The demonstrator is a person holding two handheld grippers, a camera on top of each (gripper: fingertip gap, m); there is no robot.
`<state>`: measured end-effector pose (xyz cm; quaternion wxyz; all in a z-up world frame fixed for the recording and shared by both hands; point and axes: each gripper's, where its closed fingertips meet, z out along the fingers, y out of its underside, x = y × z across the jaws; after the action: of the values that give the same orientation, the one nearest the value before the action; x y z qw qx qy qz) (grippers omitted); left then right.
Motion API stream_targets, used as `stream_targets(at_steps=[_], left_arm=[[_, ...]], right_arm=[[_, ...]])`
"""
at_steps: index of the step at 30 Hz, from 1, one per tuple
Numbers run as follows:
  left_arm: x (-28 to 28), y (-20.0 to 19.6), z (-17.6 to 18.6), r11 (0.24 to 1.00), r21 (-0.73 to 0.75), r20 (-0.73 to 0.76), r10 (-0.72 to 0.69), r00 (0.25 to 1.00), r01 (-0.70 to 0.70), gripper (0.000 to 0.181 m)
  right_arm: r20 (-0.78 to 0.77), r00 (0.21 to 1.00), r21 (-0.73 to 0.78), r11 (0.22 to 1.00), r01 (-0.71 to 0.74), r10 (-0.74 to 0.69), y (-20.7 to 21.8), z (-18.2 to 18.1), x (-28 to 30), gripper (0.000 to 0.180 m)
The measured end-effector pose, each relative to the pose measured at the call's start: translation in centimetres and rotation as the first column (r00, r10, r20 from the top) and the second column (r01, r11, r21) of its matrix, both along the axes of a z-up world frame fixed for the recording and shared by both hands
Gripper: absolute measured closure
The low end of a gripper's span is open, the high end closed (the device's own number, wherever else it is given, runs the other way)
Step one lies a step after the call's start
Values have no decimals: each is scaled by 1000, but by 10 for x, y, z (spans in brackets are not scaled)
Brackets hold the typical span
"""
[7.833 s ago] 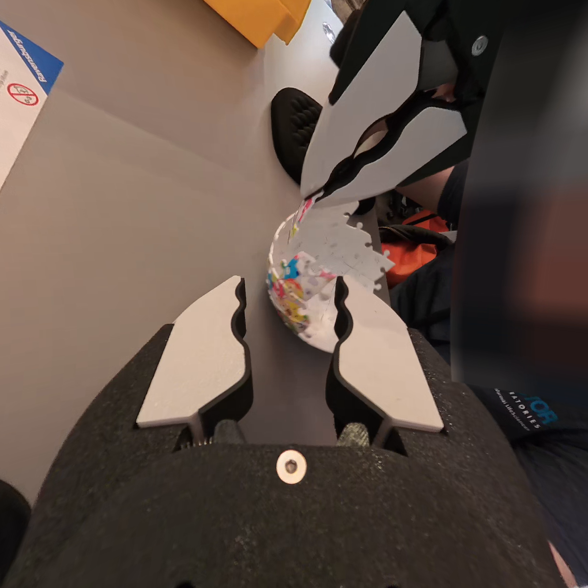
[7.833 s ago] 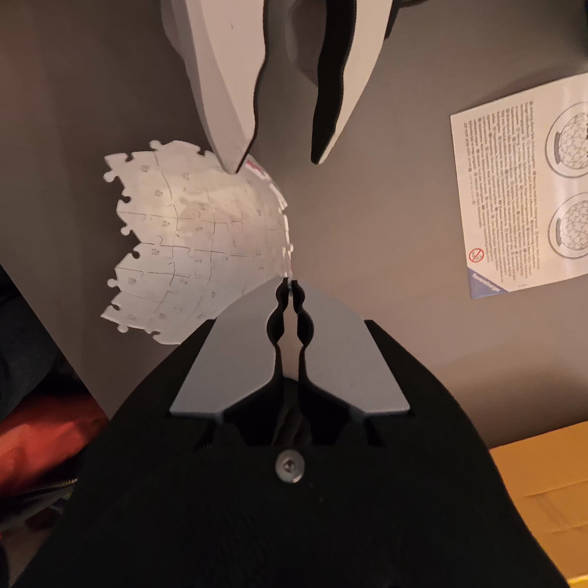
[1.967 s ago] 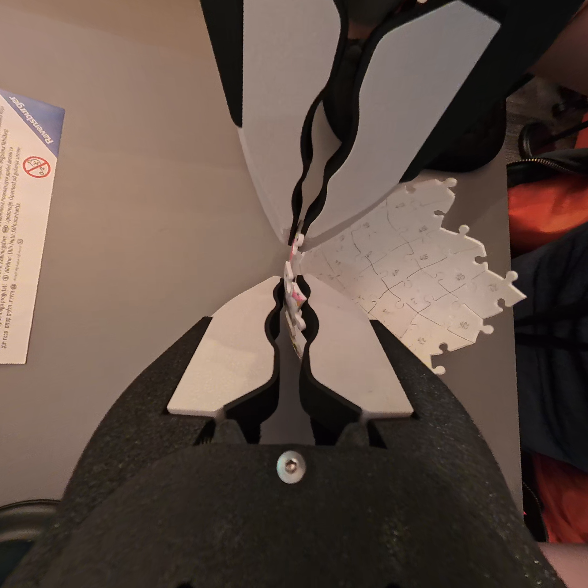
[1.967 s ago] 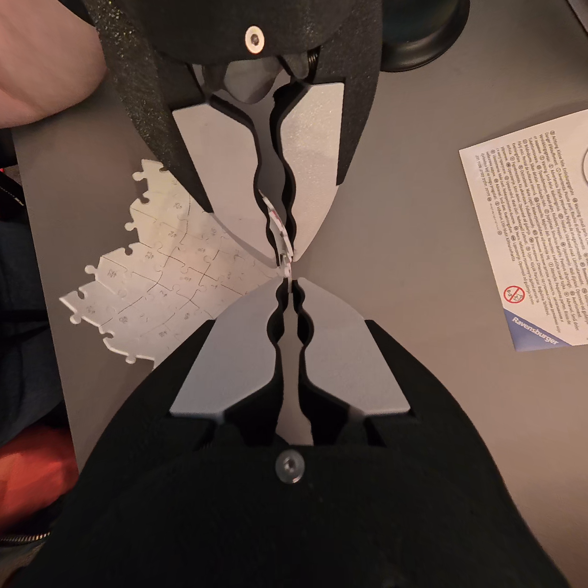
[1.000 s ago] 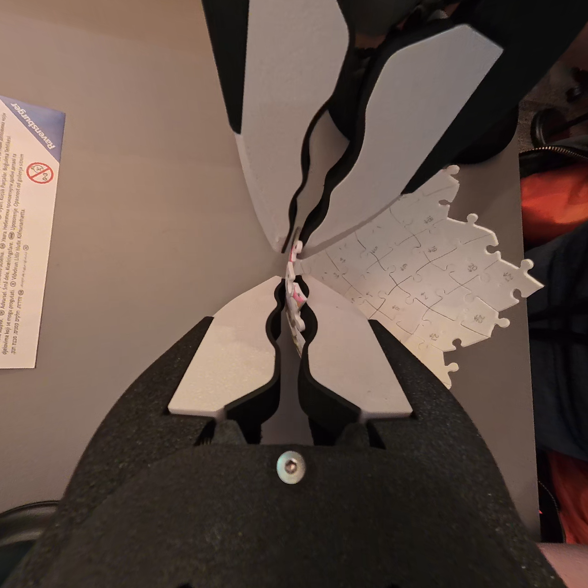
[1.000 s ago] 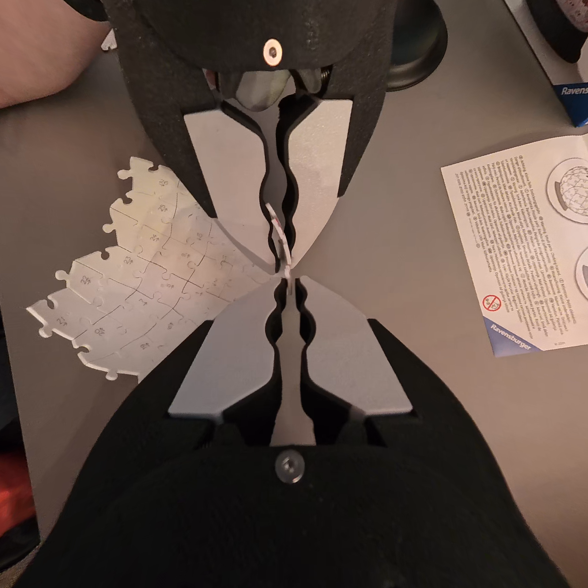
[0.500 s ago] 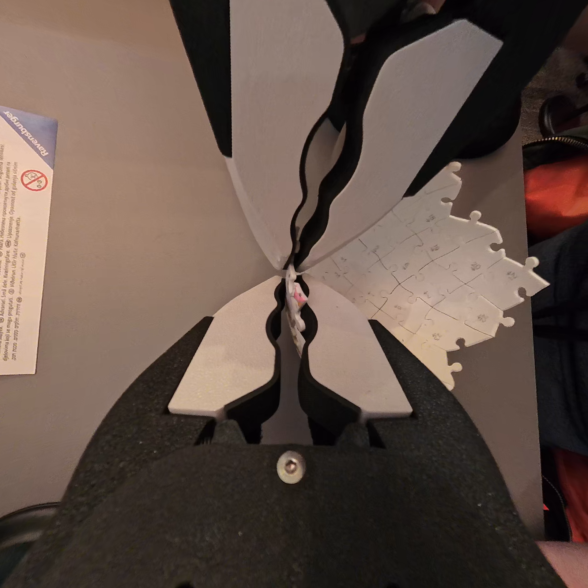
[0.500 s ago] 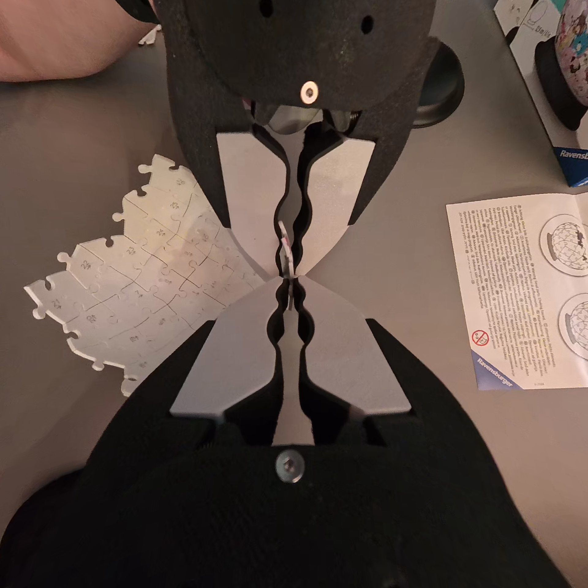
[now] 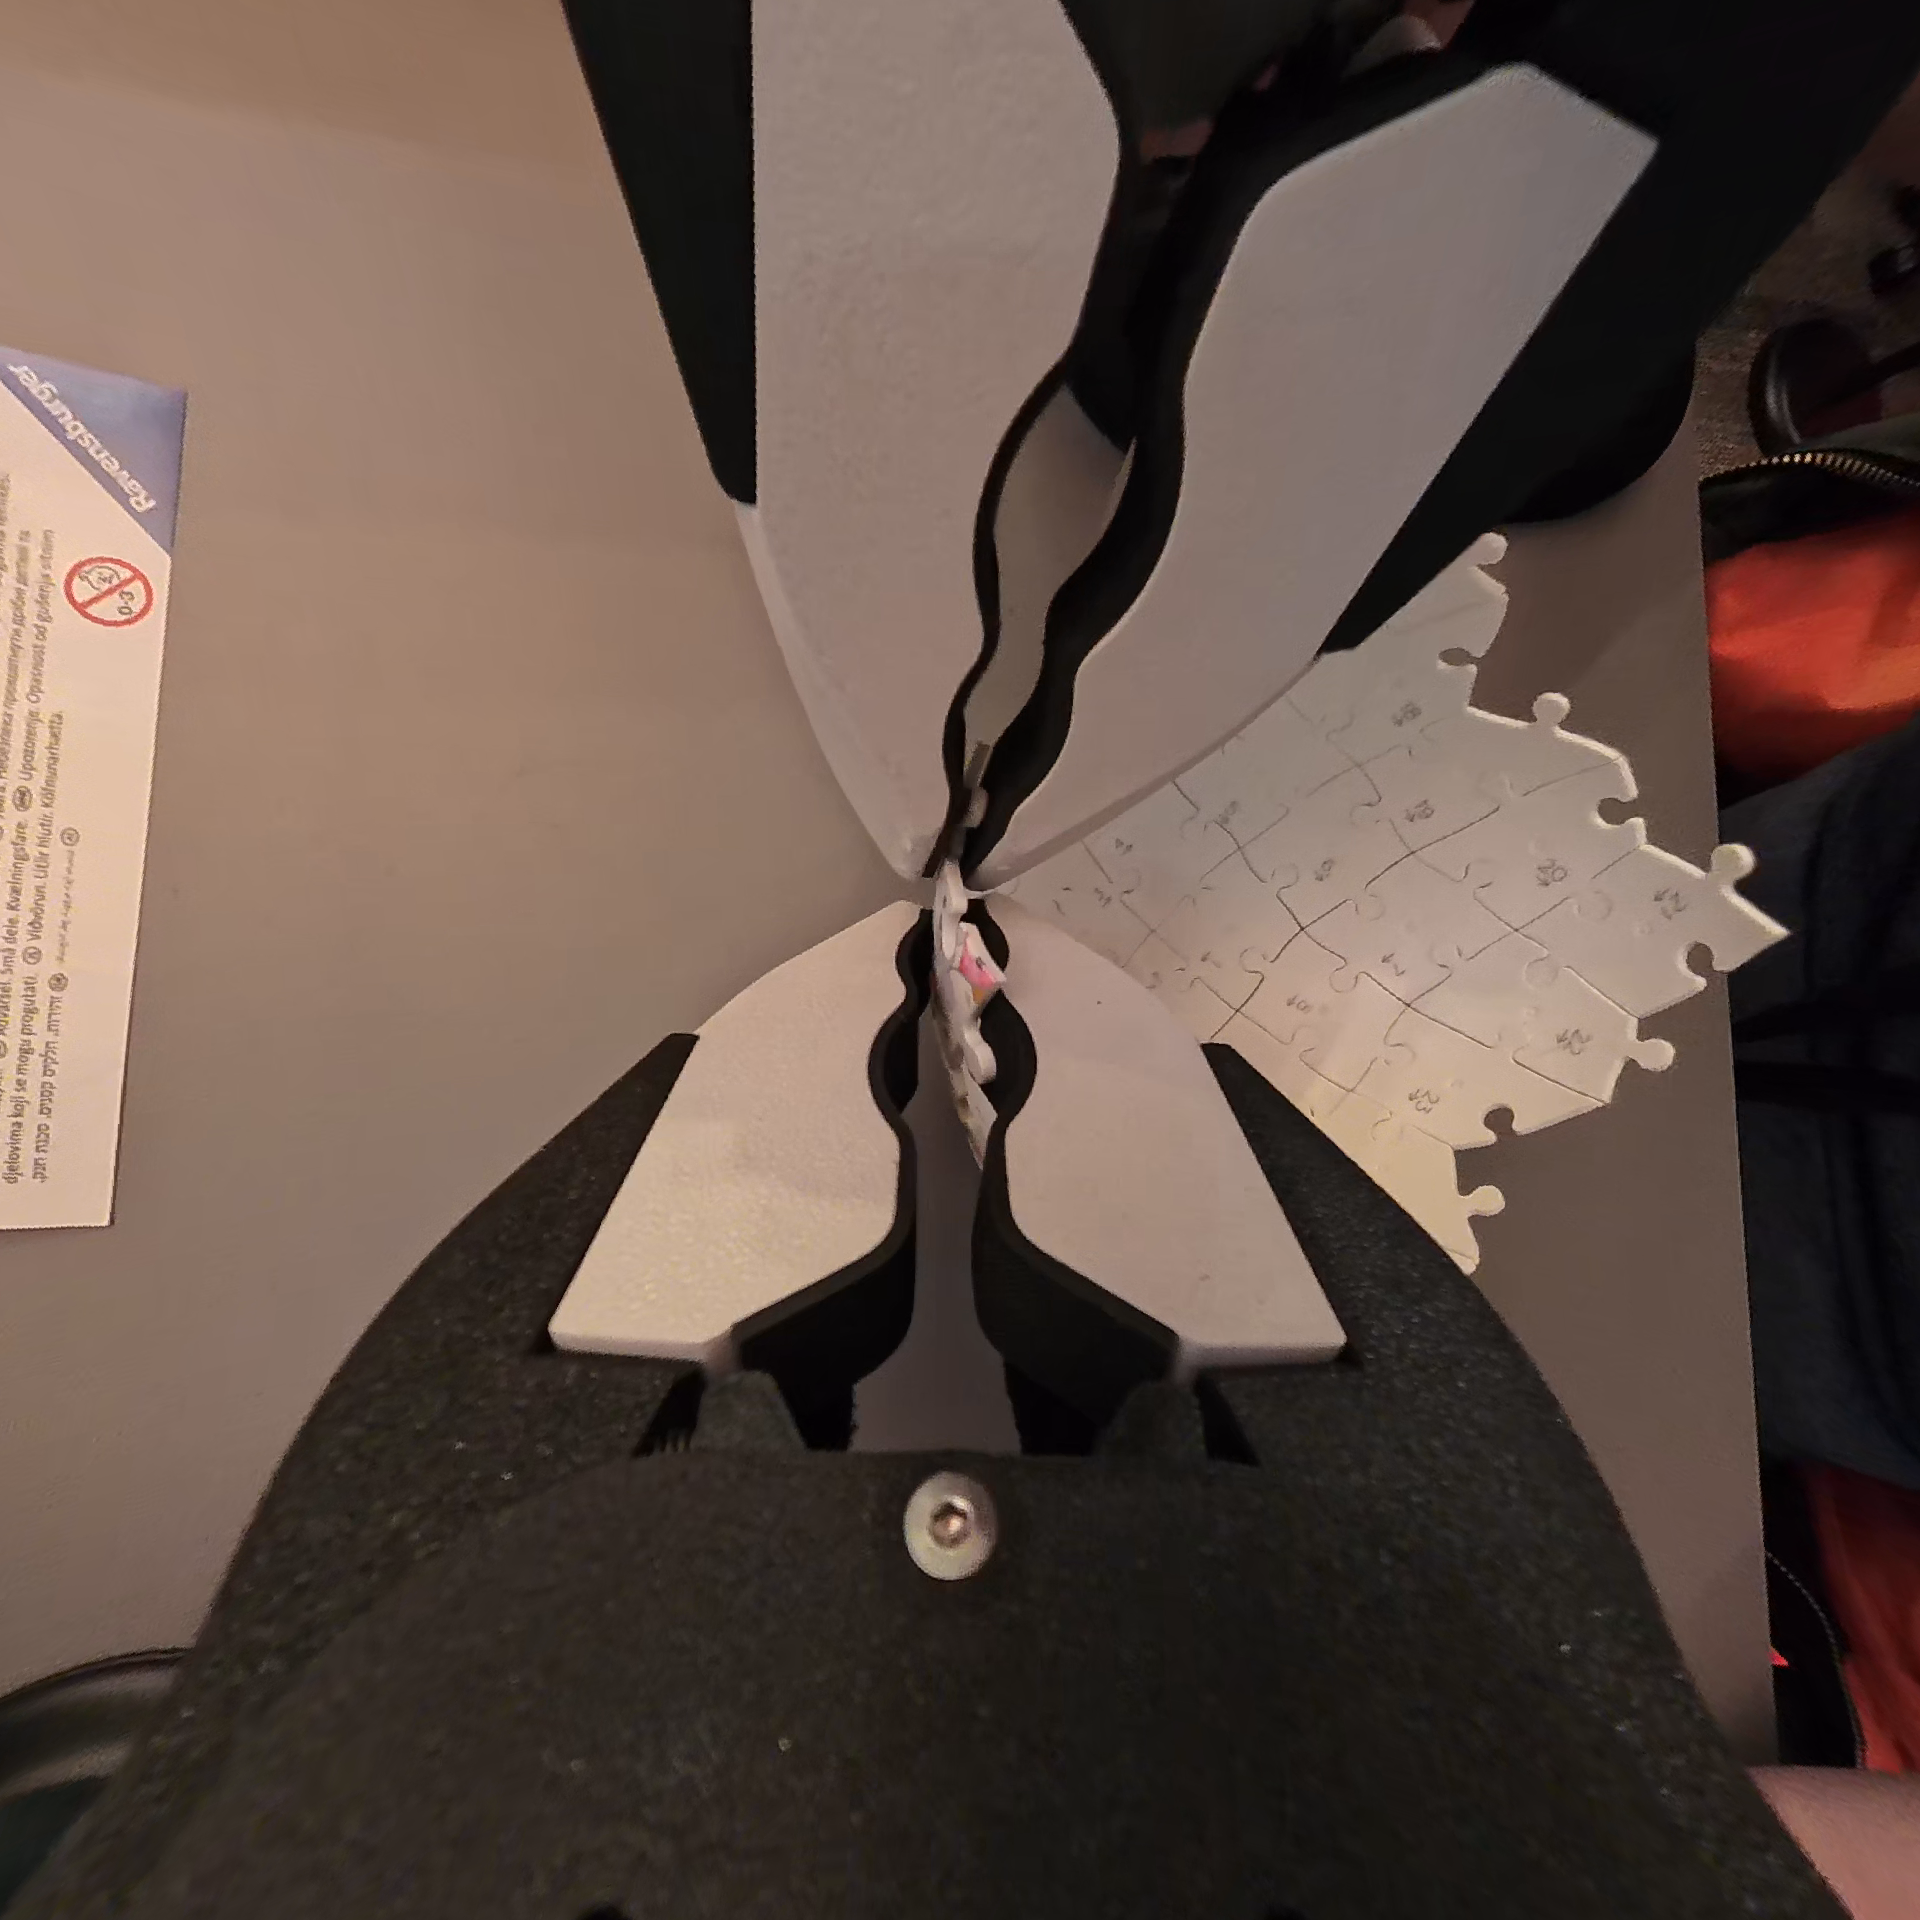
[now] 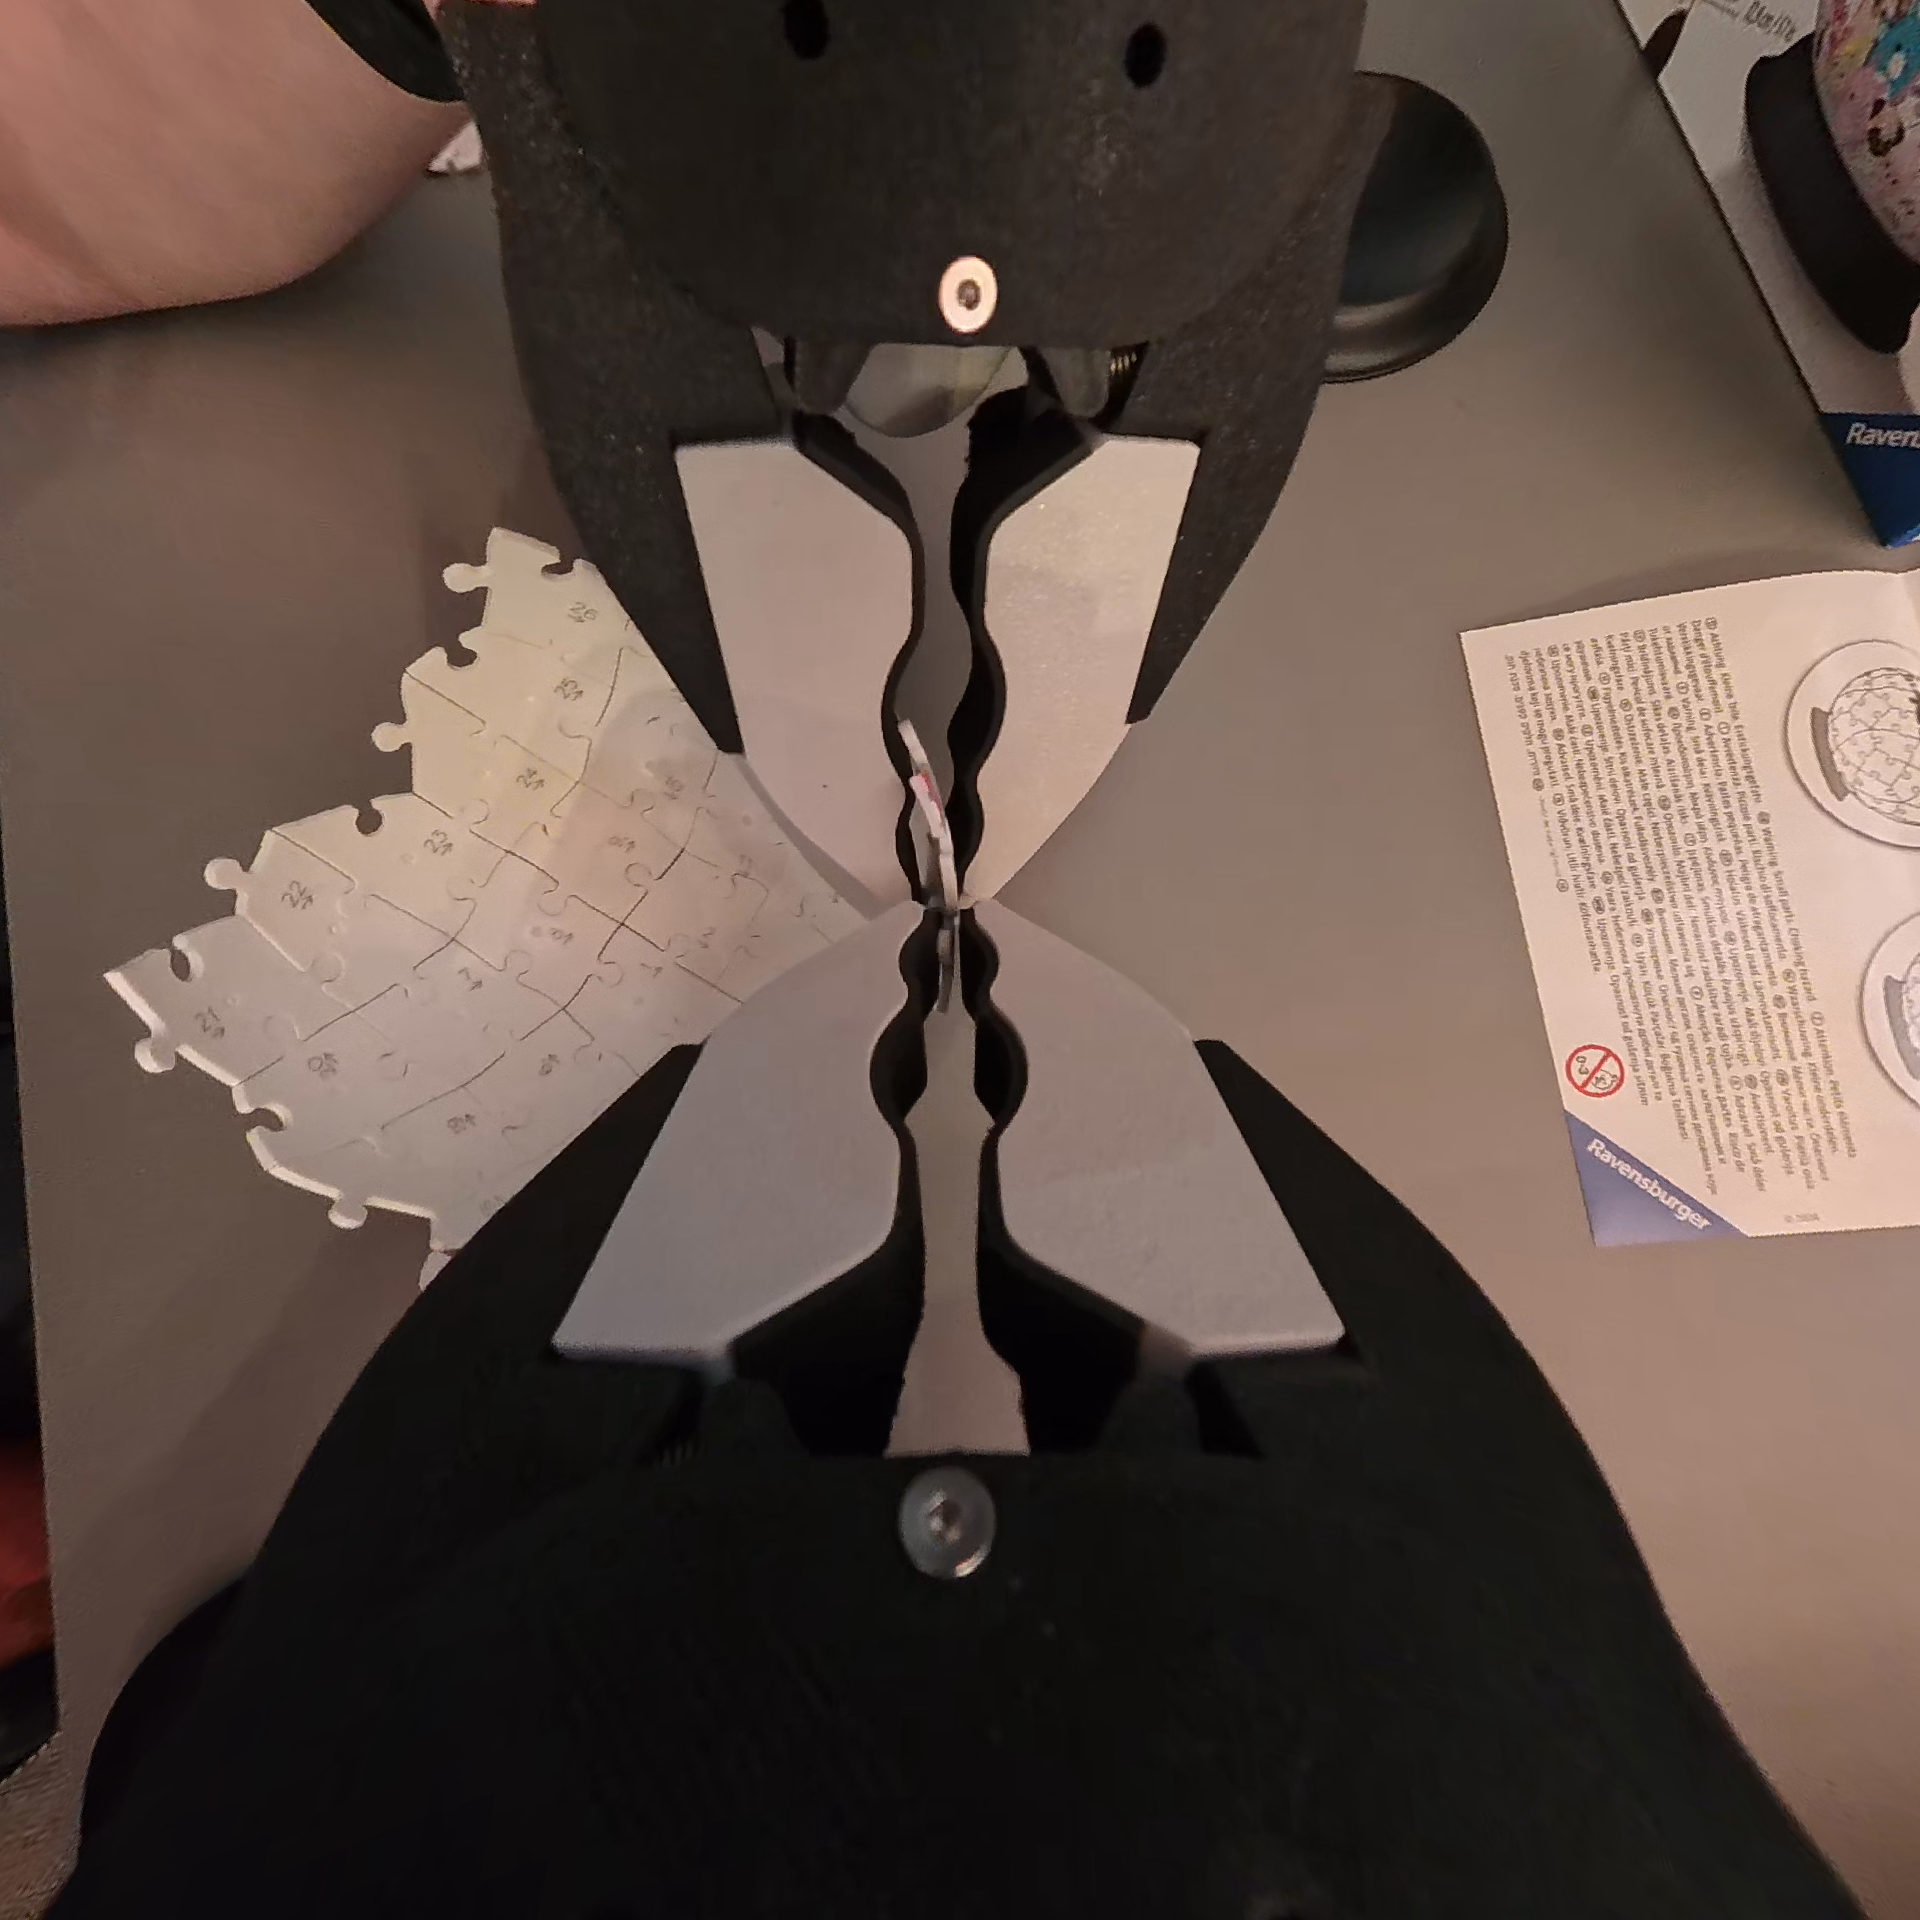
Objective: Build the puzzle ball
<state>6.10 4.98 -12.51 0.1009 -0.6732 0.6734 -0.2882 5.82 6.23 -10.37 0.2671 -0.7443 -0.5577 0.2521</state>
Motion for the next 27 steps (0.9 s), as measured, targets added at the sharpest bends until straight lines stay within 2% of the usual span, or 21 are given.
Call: stream_targets(at_steps=[5, 12, 14, 27], left_arm=[[0, -1, 1, 1000, -1, 4, -4, 1000, 4, 176], [1, -1, 2, 1000, -1, 7, -6, 1000, 6, 176], [0, -1, 1, 1000, 8, 0, -5, 1000, 5, 176], [0, -4, 2, 999, 33, 4, -37, 999, 37, 176]], right_arm=[[11, 1000, -25, 1000, 0, 0, -1, -4, 6, 168], [6, 1000, -67, 998, -14, 15, -4, -10, 2, 170], [7, 1000, -71, 997, -26, 27, -5, -12, 0, 175], [10, 1000, -119, 993, 9, -8, -9, -10, -1, 176]])
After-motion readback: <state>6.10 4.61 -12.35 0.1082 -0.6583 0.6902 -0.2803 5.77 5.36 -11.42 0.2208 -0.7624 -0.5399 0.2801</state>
